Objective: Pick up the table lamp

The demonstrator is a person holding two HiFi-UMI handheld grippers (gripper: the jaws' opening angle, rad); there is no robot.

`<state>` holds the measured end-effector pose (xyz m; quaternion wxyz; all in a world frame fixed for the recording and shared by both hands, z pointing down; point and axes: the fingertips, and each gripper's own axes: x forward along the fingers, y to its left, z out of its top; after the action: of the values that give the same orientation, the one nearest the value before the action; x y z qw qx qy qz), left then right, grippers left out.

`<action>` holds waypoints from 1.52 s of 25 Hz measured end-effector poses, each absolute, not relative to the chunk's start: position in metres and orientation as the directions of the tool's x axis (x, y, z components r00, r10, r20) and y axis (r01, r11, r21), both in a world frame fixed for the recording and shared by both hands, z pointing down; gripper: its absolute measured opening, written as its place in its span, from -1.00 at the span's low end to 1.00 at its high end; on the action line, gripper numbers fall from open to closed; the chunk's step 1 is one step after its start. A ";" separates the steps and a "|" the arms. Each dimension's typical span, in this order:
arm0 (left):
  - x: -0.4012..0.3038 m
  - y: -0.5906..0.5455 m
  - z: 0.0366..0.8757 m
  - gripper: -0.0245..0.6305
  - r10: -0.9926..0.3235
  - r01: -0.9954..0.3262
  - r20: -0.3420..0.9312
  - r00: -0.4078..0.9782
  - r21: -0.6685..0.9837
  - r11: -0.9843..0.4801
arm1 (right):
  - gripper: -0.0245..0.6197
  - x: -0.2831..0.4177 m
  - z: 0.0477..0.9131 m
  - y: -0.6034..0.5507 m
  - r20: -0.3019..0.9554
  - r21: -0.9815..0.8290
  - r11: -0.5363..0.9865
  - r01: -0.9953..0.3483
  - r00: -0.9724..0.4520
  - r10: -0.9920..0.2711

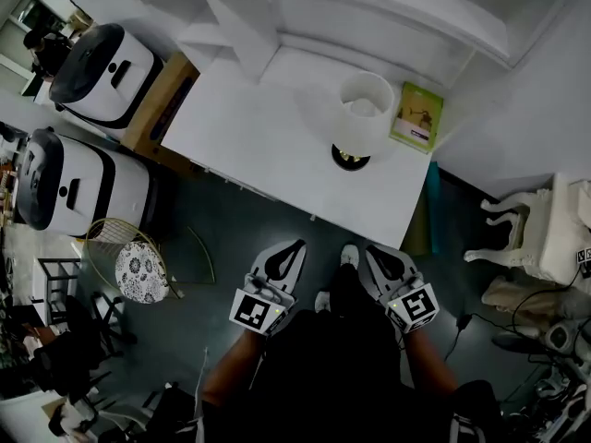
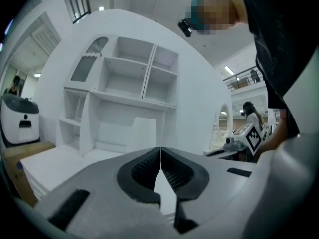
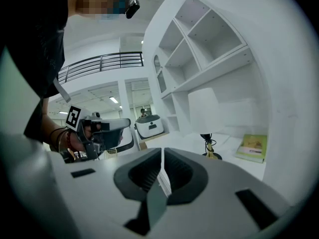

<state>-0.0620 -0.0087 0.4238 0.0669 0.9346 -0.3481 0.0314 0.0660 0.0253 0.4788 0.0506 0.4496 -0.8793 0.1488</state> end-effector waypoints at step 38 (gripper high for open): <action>-0.039 -0.114 0.543 -0.87 -0.703 -0.736 0.219 0.677 0.201 -0.646 | -0.50 0.095 0.643 -0.225 0.319 -0.186 0.524 -0.831 -0.556 -0.768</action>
<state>-0.0394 -0.1144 0.5427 0.1376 0.9053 -0.3974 0.0605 0.0953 -0.2254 0.6433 0.0990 0.4608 -0.8674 0.1598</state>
